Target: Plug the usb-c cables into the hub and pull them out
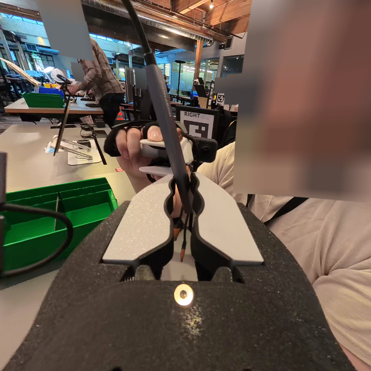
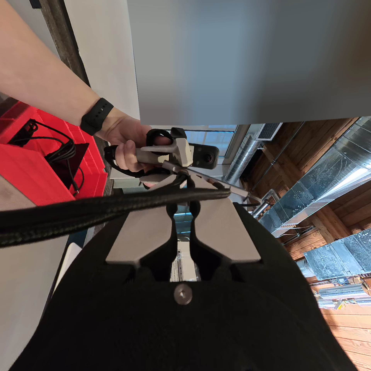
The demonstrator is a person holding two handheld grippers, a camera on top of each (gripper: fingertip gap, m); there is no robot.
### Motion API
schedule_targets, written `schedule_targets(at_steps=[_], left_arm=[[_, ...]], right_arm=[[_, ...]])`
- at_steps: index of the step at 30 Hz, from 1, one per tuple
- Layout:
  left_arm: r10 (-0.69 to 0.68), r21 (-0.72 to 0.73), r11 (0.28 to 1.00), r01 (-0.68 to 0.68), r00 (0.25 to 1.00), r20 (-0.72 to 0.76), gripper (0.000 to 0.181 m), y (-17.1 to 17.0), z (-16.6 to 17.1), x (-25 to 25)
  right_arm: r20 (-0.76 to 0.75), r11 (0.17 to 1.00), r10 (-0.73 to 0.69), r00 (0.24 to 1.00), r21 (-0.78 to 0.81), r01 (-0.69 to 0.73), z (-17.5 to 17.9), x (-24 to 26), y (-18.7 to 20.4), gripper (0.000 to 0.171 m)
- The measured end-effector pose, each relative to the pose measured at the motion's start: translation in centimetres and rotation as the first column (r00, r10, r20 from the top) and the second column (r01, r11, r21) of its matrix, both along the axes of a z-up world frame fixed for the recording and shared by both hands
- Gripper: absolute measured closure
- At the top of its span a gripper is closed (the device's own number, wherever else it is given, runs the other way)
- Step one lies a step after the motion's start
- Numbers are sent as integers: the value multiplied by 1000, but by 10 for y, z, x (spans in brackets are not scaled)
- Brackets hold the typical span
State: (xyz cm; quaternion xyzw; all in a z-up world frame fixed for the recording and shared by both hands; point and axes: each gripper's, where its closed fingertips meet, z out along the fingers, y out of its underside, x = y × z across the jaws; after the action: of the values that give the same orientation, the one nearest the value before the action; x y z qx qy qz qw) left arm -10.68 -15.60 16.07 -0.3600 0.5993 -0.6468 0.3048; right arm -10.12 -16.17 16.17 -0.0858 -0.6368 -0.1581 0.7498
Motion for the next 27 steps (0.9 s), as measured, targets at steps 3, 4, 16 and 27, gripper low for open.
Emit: schedule_targets(at_steps=[3, 4, 16, 27], left_arm=[[-11, -11, 1000, 10, 1000, -13, 165, 0, -1, -1], [-7, -12, 1000, 7, 1000, -18, 165, 0, -2, -1], [-32, -43, 999, 29, 998, -61, 172, 4, -6, -1], [-37, -120, 993, 19, 989, -144, 172, 11, -12, 6]], right_arm=[[-3, 1000, 15, 1000, -8, -15, -2, 1, 0, 163], [-2, 1000, 15, 1000, -7, -15, -3, 2, 0, 163], [-11, 1000, 15, 1000, -18, -15, -7, 4, 3, 163], [6, 998, -3, 1000, -70, 3, -12, 9, 9, 163]])
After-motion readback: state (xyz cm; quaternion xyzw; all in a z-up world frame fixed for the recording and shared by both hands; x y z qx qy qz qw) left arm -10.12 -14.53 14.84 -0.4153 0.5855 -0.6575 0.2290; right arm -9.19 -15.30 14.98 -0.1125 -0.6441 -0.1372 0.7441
